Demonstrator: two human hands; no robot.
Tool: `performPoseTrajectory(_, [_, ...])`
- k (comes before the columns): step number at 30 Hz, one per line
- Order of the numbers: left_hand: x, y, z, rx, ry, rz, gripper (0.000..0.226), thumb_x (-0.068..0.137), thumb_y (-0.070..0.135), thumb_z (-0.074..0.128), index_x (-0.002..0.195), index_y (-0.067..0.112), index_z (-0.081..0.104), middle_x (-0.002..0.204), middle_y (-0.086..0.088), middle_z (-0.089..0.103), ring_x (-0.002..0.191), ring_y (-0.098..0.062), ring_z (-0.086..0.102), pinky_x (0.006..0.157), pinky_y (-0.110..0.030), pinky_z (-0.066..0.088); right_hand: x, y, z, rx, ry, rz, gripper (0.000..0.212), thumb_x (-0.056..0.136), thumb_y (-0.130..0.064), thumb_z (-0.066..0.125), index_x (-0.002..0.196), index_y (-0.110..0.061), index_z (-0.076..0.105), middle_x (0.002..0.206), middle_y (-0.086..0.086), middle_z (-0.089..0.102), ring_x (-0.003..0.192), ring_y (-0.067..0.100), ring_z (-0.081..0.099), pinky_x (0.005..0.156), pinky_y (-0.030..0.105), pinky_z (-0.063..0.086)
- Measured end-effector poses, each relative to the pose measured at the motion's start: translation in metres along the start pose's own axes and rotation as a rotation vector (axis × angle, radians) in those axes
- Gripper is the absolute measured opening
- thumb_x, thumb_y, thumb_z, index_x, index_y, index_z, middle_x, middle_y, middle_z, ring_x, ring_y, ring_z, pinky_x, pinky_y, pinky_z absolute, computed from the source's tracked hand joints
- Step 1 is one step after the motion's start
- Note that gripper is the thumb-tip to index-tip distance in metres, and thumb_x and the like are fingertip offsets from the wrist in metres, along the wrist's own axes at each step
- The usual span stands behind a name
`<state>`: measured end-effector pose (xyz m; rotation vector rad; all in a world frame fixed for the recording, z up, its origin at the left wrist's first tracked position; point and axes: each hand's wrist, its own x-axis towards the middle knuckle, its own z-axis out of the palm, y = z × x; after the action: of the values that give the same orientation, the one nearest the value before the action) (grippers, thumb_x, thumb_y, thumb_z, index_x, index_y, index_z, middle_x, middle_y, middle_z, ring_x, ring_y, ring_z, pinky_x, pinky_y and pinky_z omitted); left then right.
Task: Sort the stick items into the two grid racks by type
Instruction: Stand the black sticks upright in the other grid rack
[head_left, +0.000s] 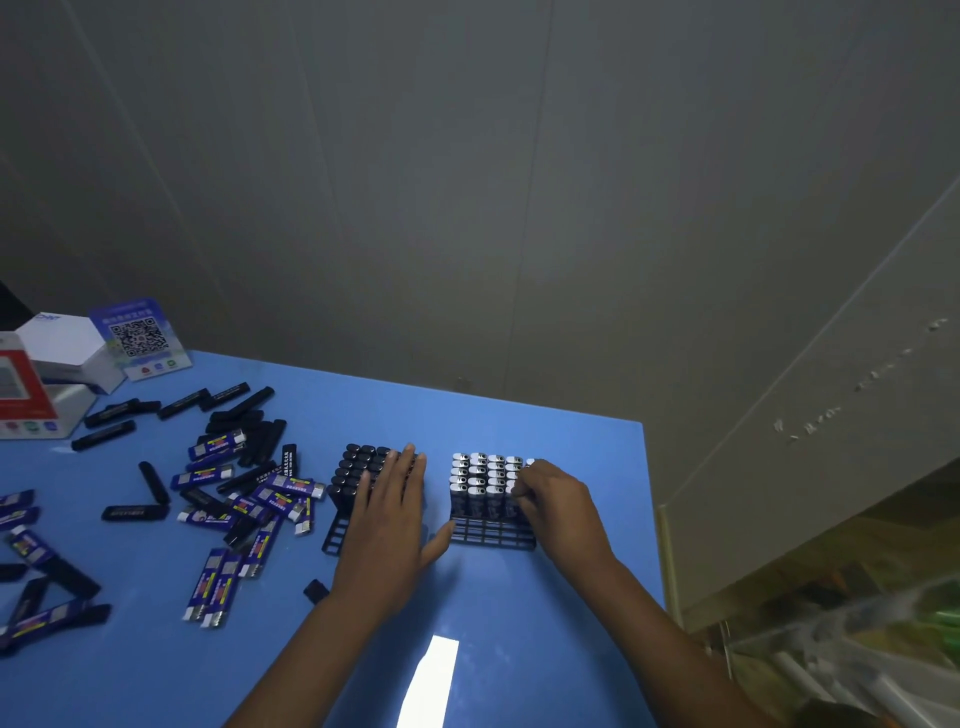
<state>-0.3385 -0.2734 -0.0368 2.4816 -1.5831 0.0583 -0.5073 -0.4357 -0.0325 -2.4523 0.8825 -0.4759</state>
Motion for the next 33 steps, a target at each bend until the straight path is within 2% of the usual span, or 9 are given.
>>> performPoseTrajectory(7, [-0.002, 0.001, 0.000, -0.012, -0.006, -0.005, 0.081, 0.090, 0.062, 0.029, 0.151, 0.009, 0.030, 0.160, -0.005, 0.025, 0.148, -0.021, 0.017, 0.119, -0.039, 0.009, -0.001, 0.000, 0.000, -0.091, -0.039, -0.065, 0.012, 0.082, -0.004, 0.057, 0.077, -0.014, 0.053, 0.088, 0.001, 0.057, 0.079, 0.021, 0.055, 0.065, 0.035, 0.045])
performPoseTrajectory(14, [-0.005, 0.000, -0.006, -0.022, -0.037, -0.013, 0.083, 0.090, 0.063, 0.021, 0.153, 0.009, 0.027, 0.161, -0.005, 0.023, 0.149, -0.020, 0.015, 0.120, -0.042, 0.015, -0.003, -0.001, 0.002, -0.186, -0.064, -0.060, 0.015, 0.089, -0.008, 0.055, 0.076, -0.016, 0.051, 0.090, 0.005, 0.059, 0.081, 0.023, 0.055, 0.062, 0.031, 0.036])
performPoseTrajectory(18, [-0.007, 0.001, -0.008, -0.047, -0.035, -0.011, 0.085, 0.091, 0.067, 0.015, 0.153, 0.010, 0.027, 0.160, -0.004, 0.025, 0.149, -0.020, 0.017, 0.120, -0.043, 0.016, -0.005, -0.002, 0.000, -0.200, -0.089, -0.035, 0.010, 0.086, -0.009, 0.054, 0.076, -0.012, 0.053, 0.090, 0.005, 0.060, 0.083, 0.023, 0.056, 0.062, 0.034, 0.039])
performPoseTrajectory(23, [-0.014, 0.003, -0.015, -0.088, -0.046, -0.009, 0.086, 0.086, 0.064, 0.017, 0.155, 0.012, 0.018, 0.162, 0.000, 0.015, 0.150, -0.017, 0.010, 0.121, -0.037, 0.005, -0.006, -0.001, -0.002, -0.222, -0.097, -0.042, 0.008, 0.088, -0.011, 0.055, 0.081, -0.011, 0.059, 0.096, 0.001, 0.059, 0.091, 0.018, 0.052, 0.064, 0.027, 0.032])
performPoseTrajectory(25, [-0.019, 0.001, -0.018, -0.104, -0.056, -0.020, 0.089, 0.084, 0.066, 0.013, 0.156, 0.014, 0.013, 0.163, 0.002, 0.011, 0.151, -0.015, 0.006, 0.121, -0.035, 0.000, -0.008, -0.001, -0.002, -0.252, -0.110, -0.051, 0.008, 0.089, -0.013, 0.054, 0.083, -0.014, 0.059, 0.099, -0.001, 0.058, 0.094, 0.018, 0.052, 0.063, 0.028, 0.036])
performPoseTrajectory(29, [-0.032, -0.006, -0.024, -0.089, -0.067, -0.050, 0.092, 0.079, 0.068, 0.005, 0.156, 0.017, 0.007, 0.163, 0.003, 0.008, 0.151, -0.013, 0.002, 0.120, -0.031, -0.005, -0.011, -0.012, -0.013, -0.317, -0.129, -0.057, 0.013, 0.093, -0.018, 0.053, 0.096, -0.017, 0.066, 0.108, -0.001, 0.060, 0.105, 0.020, 0.052, 0.069, 0.032, 0.046])
performPoseTrajectory(33, [-0.047, -0.017, -0.031, -0.099, -0.067, -0.075, 0.095, 0.077, 0.069, 0.002, 0.156, 0.018, 0.004, 0.163, 0.003, 0.006, 0.151, -0.013, 0.001, 0.121, -0.032, -0.004, -0.021, -0.035, -0.018, -0.278, -0.100, 0.007, 0.021, 0.096, -0.020, 0.051, 0.114, -0.016, 0.060, 0.119, 0.000, 0.057, 0.114, 0.020, 0.050, 0.079, 0.032, 0.046])
